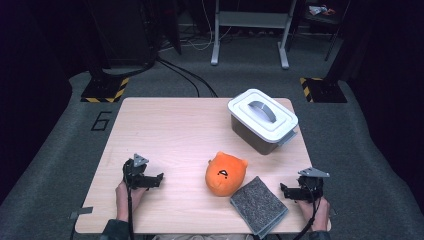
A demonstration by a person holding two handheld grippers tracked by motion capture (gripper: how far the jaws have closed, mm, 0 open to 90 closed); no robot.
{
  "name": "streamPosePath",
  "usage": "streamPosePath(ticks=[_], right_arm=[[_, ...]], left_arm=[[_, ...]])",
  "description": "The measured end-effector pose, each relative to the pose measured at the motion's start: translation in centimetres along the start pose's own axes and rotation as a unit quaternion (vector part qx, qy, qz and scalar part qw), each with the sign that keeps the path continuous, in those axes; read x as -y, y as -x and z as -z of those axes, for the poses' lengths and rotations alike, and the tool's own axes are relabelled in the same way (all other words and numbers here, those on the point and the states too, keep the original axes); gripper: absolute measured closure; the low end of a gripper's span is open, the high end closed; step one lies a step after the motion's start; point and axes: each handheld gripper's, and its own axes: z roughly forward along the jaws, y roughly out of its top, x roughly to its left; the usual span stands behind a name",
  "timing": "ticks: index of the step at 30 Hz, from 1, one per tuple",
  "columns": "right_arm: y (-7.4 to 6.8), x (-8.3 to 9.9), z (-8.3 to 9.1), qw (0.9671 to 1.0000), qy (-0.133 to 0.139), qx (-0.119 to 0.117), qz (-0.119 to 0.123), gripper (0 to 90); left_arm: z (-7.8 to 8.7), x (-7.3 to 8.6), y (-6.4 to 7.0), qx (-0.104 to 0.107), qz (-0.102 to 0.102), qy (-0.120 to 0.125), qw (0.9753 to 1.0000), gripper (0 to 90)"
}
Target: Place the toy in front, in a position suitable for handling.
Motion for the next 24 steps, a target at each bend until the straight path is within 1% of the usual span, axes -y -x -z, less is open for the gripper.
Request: streamPosePath(ticks=[12,15,18,23,24], right_arm=[[0.09,-0.01,-0.02,1.0000,0.001,0.001,0.004,0.0],[0.07,-0.01,-0.01,1.0000,0.001,0.002,0.002,0.0],[0.03,-0.01,-0.02,1.0000,0.001,0.007,-0.006,0.0],[0.04,-0.02,0.01,0.9999,0.000,0.008,-0.007,0.0],[0.05,-0.08,0.05,0.9999,-0.006,0.008,-0.008,0.0]], left_arm=[[0.00,0.00,0.00,0.000,0.000,0.000,1.0000,0.4],[-0.01,-0.01,-0.01,0.000,-0.001,0.000,1.0000,0.4],[0.00,-0.02,-0.01,0.000,-0.001,-0.001,1.0000,0.4],[-0.01,-0.03,-0.02,0.000,-0.001,-0.001,1.0000,0.4],[-0.01,-0.03,-0.02,0.000,-0.001,-0.001,1.0000,0.4]])
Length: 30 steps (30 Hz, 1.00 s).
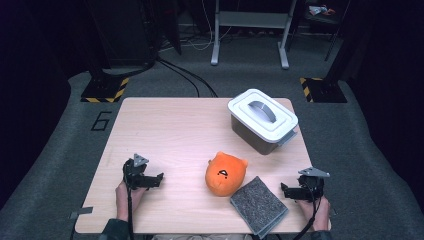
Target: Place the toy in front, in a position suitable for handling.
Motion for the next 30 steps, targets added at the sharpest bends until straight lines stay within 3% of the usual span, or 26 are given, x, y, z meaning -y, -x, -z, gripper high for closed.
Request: streamPosePath(ticks=[11,12,21,30], right_arm=[[0.0,-0.6,0.1,0.9998,-0.019,-0.003,0.001,0.0],[0.0,-0.7,0.4,0.9998,-0.013,-0.010,-0.007,0.1],[0.3,-2.1,1.5,0.9999,-0.004,-0.016,-0.006,1.1],[0.4,-4.9,3.2,0.9996,0.016,-0.022,0.011,2.1]], left_arm=[[0.0,0.0,0.0,0.000,0.000,0.000,1.0000,0.4],[0.0,0.0,0.0,0.000,0.000,0.000,1.0000,0.4],[0.0,0.0,0.0,0.000,0.002,0.000,1.0000,0.4],[0.0,0.0,0.0,0.000,0.001,0.000,1.0000,0.4]])
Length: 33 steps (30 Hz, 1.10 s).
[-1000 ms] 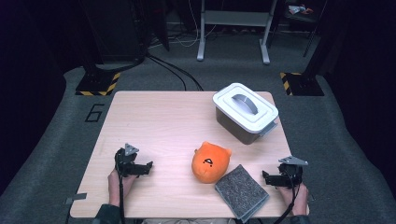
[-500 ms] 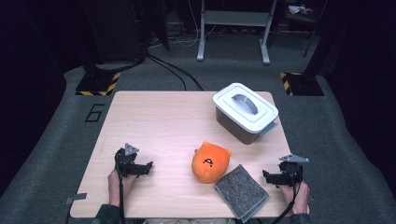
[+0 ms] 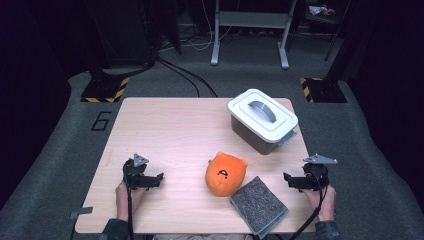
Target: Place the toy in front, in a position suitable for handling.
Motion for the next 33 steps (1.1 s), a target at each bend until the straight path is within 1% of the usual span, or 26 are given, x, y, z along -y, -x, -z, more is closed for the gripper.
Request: streamPosePath(ticks=[2,4,5,7,9,10,11,12,13,14,17,19,21,22,23,24,26,28,29,32,33], right_arm=[[-0.1,-0.7,0.3,1.0000,0.004,-0.002,0.001,2.3],[-0.1,-1.8,0.6,0.9999,0.009,-0.003,0.010,2.5],[-0.1,-1.8,0.6,0.9999,0.009,-0.003,0.010,2.5],[-0.2,-2.4,0.7,0.9998,0.010,-0.002,0.016,2.9],[-0.1,-2.9,0.8,0.9998,0.013,-0.005,0.016,2.9],[-0.2,-3.4,0.9,0.9996,0.018,-0.005,0.019,2.9],[-0.2,-3.4,0.9,0.9996,0.018,-0.005,0.019,2.9],[-0.2,-4.0,1.0,0.9996,0.019,-0.006,0.021,2.9],[-0.2,-4.0,1.0,0.9996,0.019,-0.006,0.021,2.9],[-0.2,-4.7,1.1,0.9994,0.022,-0.002,0.025,2.9],[-0.2,-5.4,1.0,0.9993,0.025,-0.008,0.026,2.9],[-0.3,-6.0,0.9,0.9992,0.027,-0.007,0.030,2.9],[-0.3,-6.5,0.9,0.9992,0.026,-0.013,0.029,2.8],[-0.3,-7.1,0.8,0.9990,0.028,-0.012,0.034,2.9],[-0.3,-7.1,0.8,0.9990,0.028,-0.012,0.034,2.9],[-0.3,-7.8,0.8,0.9987,0.032,-0.017,0.036,3.1],[-0.3,-8.2,0.8,0.9987,0.031,-0.019,0.034,3.1],[-0.2,-9.3,0.7,0.9985,0.034,-0.023,0.036,3.2],[-0.2,-9.3,0.7,0.9985,0.034,-0.023,0.036,3.2],[-0.3,-10.3,0.5,0.9984,0.035,-0.023,0.039,3.3],[-0.3,-10.6,0.4,0.9983,0.034,-0.026,0.038,3.3]], left_arm=[[0.0,0.0,0.0,0.000,0.000,0.000,1.0000,0.4],[0.0,0.0,0.0,0.000,0.000,0.000,1.0000,0.4],[0.0,0.0,0.0,0.000,0.000,0.000,1.0000,0.4],[0.0,0.0,0.0,0.000,0.000,0.000,1.0000,0.4],[0.0,0.0,0.0,0.000,0.000,0.000,1.0000,0.4],[0.0,0.0,0.0,0.000,-0.001,0.000,1.0000,0.4],[0.0,0.0,0.0,0.000,-0.001,0.000,1.0000,0.4],[0.0,0.0,0.0,0.000,0.000,0.000,1.0000,0.4],[0.0,0.0,0.0,0.000,0.000,0.000,1.0000,0.4],[0.0,0.0,0.0,0.000,0.000,0.000,1.0000,0.4],[0.0,0.0,0.0,0.000,0.000,0.000,1.0000,0.4],[0.0,0.0,0.0,0.000,0.000,0.000,1.0000,0.4],[0.0,0.0,0.0,0.000,0.000,0.000,1.0000,0.4],[0.0,0.0,0.0,0.000,0.000,0.000,1.0000,0.4],[0.0,0.0,0.0,0.000,0.000,0.000,1.0000,0.4],[0.0,0.0,0.0,0.000,0.000,0.000,1.0000,0.4],[0.0,0.0,0.0,0.000,0.000,0.000,1.0000,0.4],[0.0,0.0,0.0,0.000,0.000,0.000,1.0000,0.4],[0.0,0.0,0.0,0.000,0.000,0.000,1.0000,0.4],[0.0,0.0,0.0,0.000,0.000,0.000,1.0000,0.5],[0.0,0.0,0.0,0.000,0.000,0.001,1.0000,0.4]])
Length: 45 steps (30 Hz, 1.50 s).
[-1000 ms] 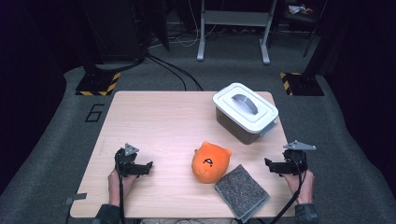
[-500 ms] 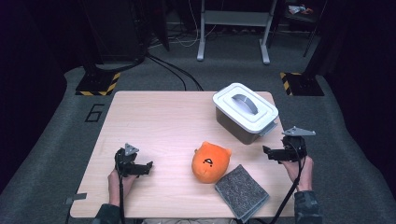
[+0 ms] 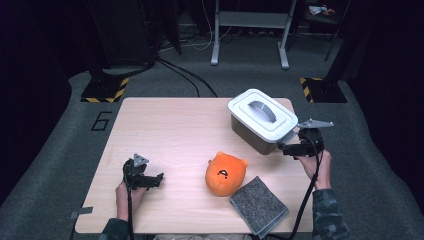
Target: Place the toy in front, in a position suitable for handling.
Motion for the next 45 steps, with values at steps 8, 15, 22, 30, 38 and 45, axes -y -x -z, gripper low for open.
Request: streamPosePath(ticks=[8,15,22,30,38,45], right_arm=[[0.4,-2.2,-1.3,1.0000,-0.006,-0.006,0.004,5.8],[0.6,-3.8,-2.7,0.9998,-0.013,-0.008,0.009,11.0],[0.7,-5.1,-4.1,0.9998,-0.015,-0.001,0.014,26.6],[0.6,-6.2,-5.5,0.9996,-0.022,-0.005,0.014,46.4],[1.9,-6.0,-6.7,0.9996,-0.019,-0.020,-0.002,53.9],[1.8,-6.1,-7.1,0.9994,-0.011,-0.032,-0.005,62.3]], left_arm=[[0.0,0.0,0.0,0.000,0.000,0.000,1.0000,0.4],[0.0,0.0,0.0,0.000,0.000,0.000,1.0000,0.4],[0.0,0.0,0.0,0.000,0.000,0.000,1.0000,0.4],[0.0,0.0,0.0,0.000,0.000,0.000,1.0000,0.4],[0.0,0.0,0.0,0.000,0.000,0.000,1.0000,0.5],[0.0,0.0,0.0,0.000,0.000,0.000,1.0000,0.4]])
